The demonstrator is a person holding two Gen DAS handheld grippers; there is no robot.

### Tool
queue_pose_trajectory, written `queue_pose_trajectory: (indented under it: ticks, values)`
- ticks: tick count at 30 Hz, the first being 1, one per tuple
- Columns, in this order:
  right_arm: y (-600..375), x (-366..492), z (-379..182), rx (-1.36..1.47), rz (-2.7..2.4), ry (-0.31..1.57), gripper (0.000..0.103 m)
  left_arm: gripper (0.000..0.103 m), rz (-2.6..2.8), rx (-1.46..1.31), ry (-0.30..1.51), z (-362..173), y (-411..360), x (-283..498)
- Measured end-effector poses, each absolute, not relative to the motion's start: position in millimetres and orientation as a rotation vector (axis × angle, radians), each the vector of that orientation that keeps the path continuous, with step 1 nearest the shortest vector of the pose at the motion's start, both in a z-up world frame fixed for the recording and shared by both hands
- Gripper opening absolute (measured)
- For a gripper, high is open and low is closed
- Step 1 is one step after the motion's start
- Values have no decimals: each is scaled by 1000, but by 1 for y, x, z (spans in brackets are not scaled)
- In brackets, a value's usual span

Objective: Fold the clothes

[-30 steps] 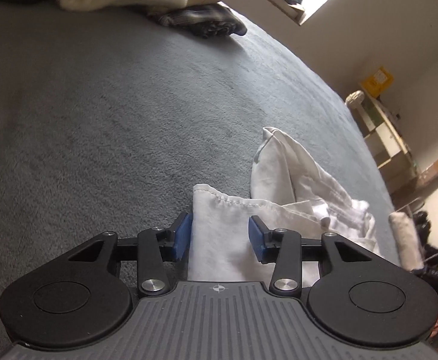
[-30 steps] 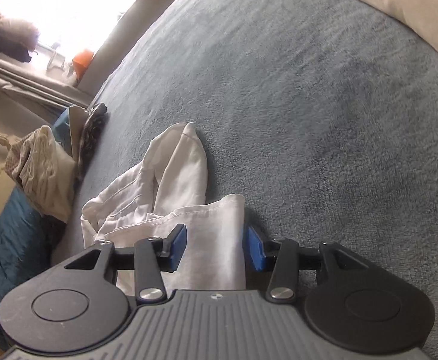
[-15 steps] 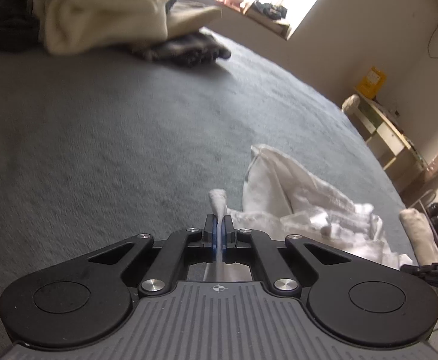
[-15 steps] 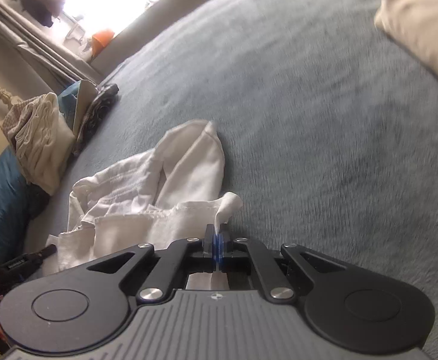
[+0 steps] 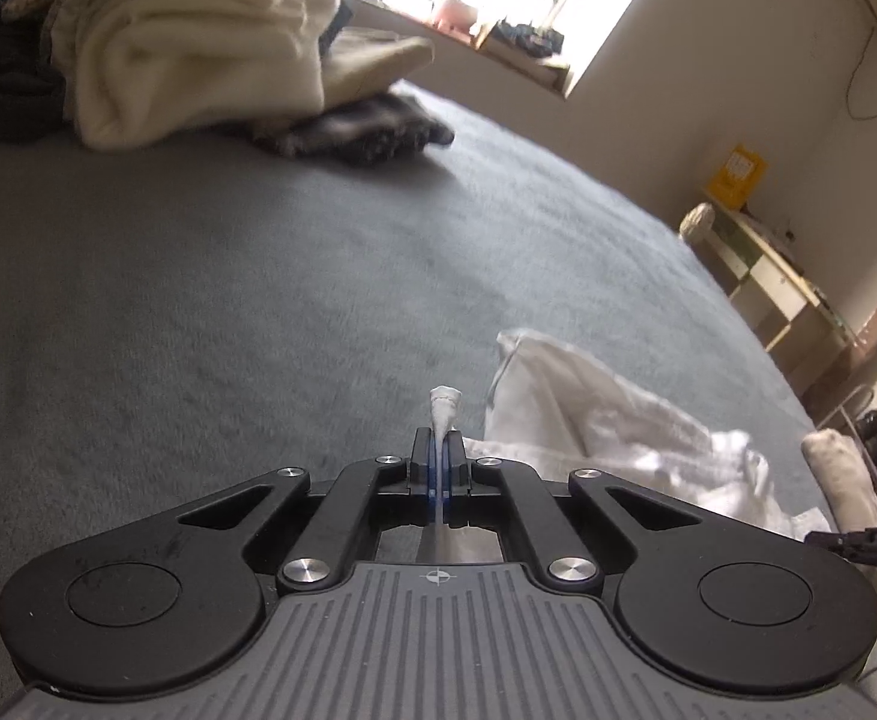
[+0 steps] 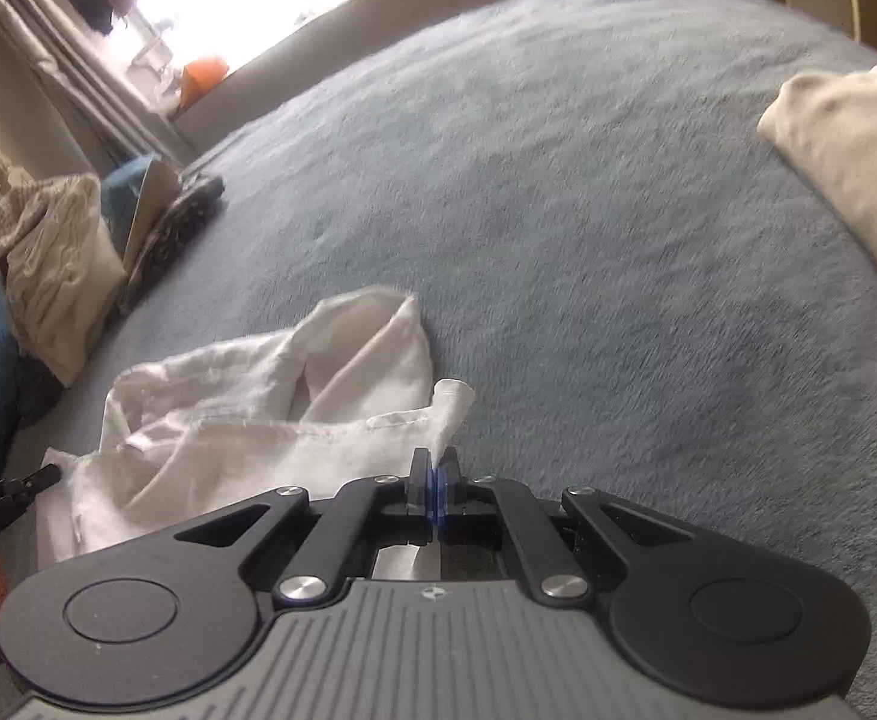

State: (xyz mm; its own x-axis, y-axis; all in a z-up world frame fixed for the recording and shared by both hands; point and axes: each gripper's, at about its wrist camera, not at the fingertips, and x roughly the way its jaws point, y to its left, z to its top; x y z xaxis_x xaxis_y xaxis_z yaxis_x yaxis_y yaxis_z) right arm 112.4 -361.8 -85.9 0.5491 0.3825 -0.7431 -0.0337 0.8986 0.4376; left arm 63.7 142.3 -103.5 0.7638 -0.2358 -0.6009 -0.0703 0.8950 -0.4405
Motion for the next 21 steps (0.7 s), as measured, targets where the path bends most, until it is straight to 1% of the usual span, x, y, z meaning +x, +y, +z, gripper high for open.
queue_pose_trajectory:
  ticks: [2, 3, 4, 5, 6, 10, 12, 15, 17, 21]
  values:
    - [-361, 115, -91, 392, 245, 1010, 5, 2, -87, -448, 735, -107, 142, 65]
    - [-361, 116, -93, 387, 230, 1031, 13, 10, -82, -445, 756, -108, 143, 66]
    - [-362, 117, -93, 385, 210, 1040, 17, 18, -68, -449, 772, -109, 144, 67]
    - [-364, 117, -90, 382, 199, 1029, 23, 32, -56, -460, 780, -109, 145, 67]
    - [-366, 116, -83, 366, 188, 1001, 30, 35, -61, -470, 781, -109, 147, 67]
    - [-357, 115, -48, 281, 262, 871, 36, 38, -85, -489, 786, -108, 150, 65]
    - [-333, 122, -38, 223, 384, 857, 44, 41, -100, -486, 793, -108, 149, 66]
    - [-286, 136, -30, 101, 581, 860, 45, 44, -124, -475, 815, -110, 143, 68]
    - [-245, 147, -33, -8, 683, 882, 45, 46, -134, -466, 826, -112, 139, 70]
    - [-183, 166, -48, -158, 825, 948, 45, 46, -153, -452, 836, -113, 136, 73]
